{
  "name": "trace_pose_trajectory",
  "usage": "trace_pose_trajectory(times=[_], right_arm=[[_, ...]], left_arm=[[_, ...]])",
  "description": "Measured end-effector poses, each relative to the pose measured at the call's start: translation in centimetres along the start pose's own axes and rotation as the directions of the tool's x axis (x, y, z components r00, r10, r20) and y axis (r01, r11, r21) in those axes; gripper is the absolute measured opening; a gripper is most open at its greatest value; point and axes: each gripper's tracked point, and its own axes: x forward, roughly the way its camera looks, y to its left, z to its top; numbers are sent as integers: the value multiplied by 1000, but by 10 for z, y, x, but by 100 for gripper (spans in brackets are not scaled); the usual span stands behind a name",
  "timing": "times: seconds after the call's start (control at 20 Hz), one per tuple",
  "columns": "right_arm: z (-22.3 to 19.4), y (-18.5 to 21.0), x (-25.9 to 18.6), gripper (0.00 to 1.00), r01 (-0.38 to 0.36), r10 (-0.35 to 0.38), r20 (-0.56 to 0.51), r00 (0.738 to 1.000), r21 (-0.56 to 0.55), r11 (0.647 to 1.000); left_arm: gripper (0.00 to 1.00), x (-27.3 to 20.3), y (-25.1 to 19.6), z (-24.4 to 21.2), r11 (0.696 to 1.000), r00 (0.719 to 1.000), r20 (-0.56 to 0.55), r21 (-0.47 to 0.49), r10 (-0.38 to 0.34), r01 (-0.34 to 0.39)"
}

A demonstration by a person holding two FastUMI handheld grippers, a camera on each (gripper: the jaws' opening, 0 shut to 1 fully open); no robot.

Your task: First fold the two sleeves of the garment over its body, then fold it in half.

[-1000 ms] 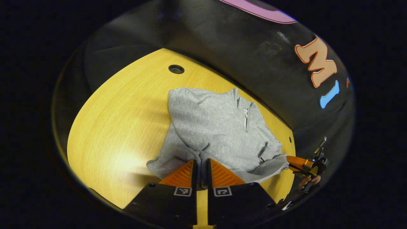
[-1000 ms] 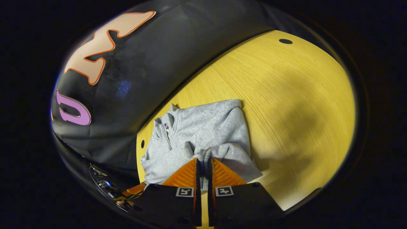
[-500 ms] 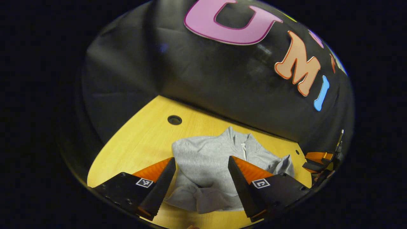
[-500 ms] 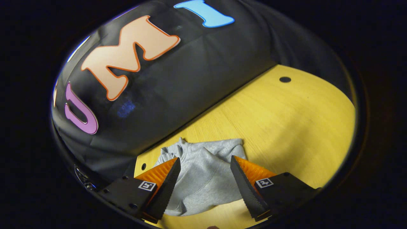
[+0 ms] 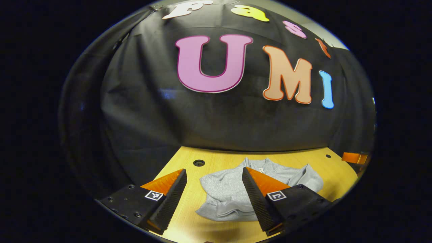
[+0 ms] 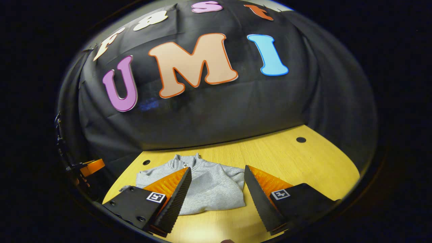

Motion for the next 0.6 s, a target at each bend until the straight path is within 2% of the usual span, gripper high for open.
trace_pose_trajectory(times=[0.15,0.2,0.25,0.35,0.5,0.6], right_arm=[[5,3,-31,98,-26,29,50,998,-47,999],[6,2,-39,93,-29,33,61,998,-59,998],[6,3,-45,98,-35,39,72,997,-64,997],[14,2,-59,98,-47,53,105,993,-63,997],[22,-1,-79,97,-59,69,147,987,-74,996],[24,2,-89,97,-76,87,150,985,-76,994]], left_arm=[[94,-32,-6,-6,999,999,20,38,29,-29],[95,-44,-11,-9,999,999,24,25,39,-40],[95,-55,-15,-13,999,998,30,5,49,-49],[95,-71,-19,-17,997,996,42,-20,75,-75],[95,-94,-20,-15,994,991,70,13,111,-112],[95,-108,-24,-8,993,990,98,43,101,-106]])
